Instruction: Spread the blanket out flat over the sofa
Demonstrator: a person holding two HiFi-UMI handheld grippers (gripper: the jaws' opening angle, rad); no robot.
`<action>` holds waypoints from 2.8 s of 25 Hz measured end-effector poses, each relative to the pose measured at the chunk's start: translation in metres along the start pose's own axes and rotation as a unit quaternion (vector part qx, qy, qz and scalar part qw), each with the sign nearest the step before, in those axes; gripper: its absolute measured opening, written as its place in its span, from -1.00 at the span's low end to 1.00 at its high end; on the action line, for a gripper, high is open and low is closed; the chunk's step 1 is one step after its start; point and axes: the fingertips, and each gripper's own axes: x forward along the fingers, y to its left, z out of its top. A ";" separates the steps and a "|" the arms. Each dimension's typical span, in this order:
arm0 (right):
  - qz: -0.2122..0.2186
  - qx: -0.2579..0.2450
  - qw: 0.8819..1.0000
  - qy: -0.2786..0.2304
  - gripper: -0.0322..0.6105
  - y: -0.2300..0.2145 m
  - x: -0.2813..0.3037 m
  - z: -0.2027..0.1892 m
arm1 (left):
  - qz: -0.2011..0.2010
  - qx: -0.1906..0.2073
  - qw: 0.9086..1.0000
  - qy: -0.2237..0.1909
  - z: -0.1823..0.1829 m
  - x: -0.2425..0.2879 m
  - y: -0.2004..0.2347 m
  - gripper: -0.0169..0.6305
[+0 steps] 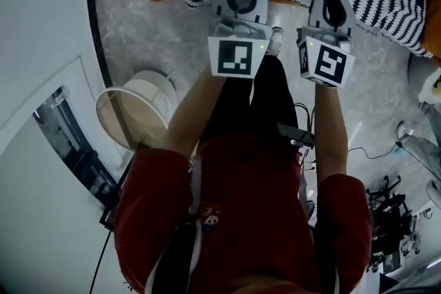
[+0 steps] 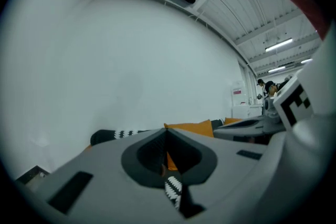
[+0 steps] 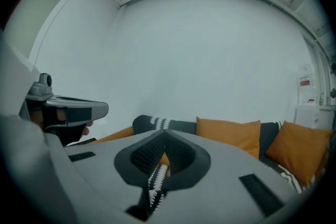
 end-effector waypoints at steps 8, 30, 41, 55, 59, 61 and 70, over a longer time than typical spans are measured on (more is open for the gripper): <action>0.013 0.007 0.997 0.075 -0.86 0.004 0.018 -0.114 | 0.009 -0.014 0.999 0.051 -0.107 0.014 -0.002 -0.90; 0.018 0.039 0.979 0.200 -0.86 0.008 0.070 -0.362 | 0.033 -0.045 0.984 0.168 -0.364 0.052 -0.006 -0.90; 0.006 0.048 0.957 0.287 -0.86 -0.001 0.099 -0.430 | 0.027 -0.031 0.969 0.244 -0.437 0.082 -0.001 -0.90; -0.010 0.051 0.951 0.303 -0.86 0.004 0.081 -0.435 | 0.024 -0.021 0.960 0.277 -0.447 0.072 -0.008 -0.90; -0.001 0.050 0.948 0.314 -0.86 0.010 0.067 -0.444 | 0.021 -0.023 0.958 0.284 -0.454 0.061 -0.008 -0.90; -0.003 0.051 0.947 0.318 -0.86 0.011 0.061 -0.447 | 0.020 -0.022 0.958 0.285 -0.456 0.057 -0.008 -0.90; -0.023 0.033 0.936 0.350 -0.86 0.009 0.031 -0.447 | -0.003 -0.035 0.954 0.298 -0.456 0.035 -0.016 -0.90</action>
